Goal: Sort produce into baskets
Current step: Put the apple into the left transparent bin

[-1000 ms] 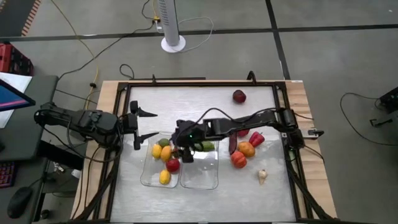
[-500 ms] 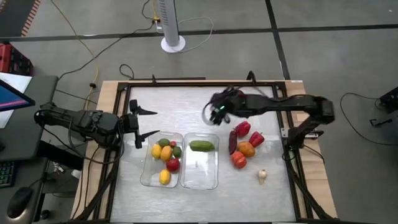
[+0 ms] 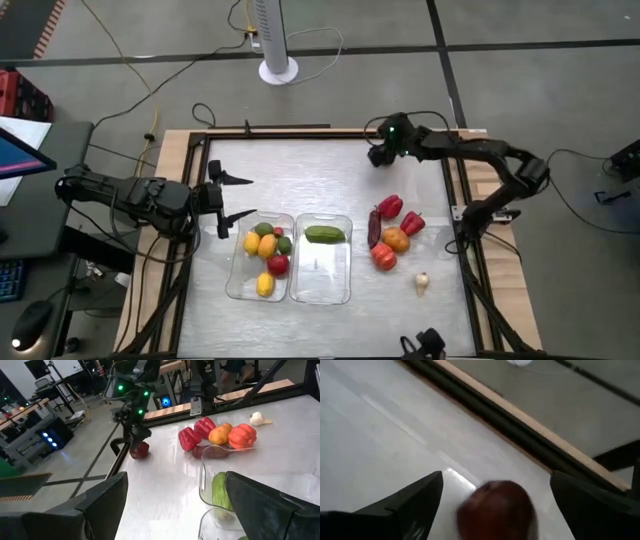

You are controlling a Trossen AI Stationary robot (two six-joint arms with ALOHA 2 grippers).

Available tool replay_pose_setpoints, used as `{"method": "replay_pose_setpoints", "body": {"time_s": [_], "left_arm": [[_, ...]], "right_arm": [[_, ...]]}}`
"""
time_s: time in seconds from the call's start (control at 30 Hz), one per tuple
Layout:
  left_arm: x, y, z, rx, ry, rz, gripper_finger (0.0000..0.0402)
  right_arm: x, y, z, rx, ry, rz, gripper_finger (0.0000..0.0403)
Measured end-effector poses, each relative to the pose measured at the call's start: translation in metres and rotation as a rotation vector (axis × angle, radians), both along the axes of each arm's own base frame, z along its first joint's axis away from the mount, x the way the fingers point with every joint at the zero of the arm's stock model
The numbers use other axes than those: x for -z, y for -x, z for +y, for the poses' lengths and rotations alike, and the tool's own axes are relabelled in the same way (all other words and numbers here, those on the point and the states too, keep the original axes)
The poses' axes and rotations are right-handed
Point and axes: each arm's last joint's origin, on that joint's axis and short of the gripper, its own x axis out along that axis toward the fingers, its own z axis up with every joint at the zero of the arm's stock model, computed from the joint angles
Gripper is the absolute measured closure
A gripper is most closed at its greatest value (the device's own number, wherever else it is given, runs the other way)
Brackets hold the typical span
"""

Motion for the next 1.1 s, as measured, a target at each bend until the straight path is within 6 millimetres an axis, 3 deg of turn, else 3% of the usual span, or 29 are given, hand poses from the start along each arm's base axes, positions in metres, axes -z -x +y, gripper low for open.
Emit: {"method": "replay_pose_setpoints", "body": {"time_s": [0.33,0.63,0.77,0.87,1.1], "left_arm": [[0.006,0.002,0.001,-0.015,0.029,0.058,0.0081],[0.007,0.002,0.001,-0.026,0.065,0.048,0.0081],[0.009,0.003,0.001,-0.030,0.068,0.068,0.0081],[0.008,0.003,0.001,-0.027,0.062,0.067,0.0081],[0.004,0.002,0.000,-0.007,0.015,0.035,0.0081]], "right_arm": [[0.047,0.004,-0.013,0.063,-0.140,0.126,0.0013],[0.051,-0.008,0.000,0.043,-0.152,0.134,0.0080],[0.036,-0.021,0.018,-0.017,-0.139,0.074,0.0081],[0.014,-0.036,0.039,-0.098,-0.111,0.000,0.0077],[-0.053,-0.090,0.116,-0.427,0.005,-0.313,0.0061]]}}
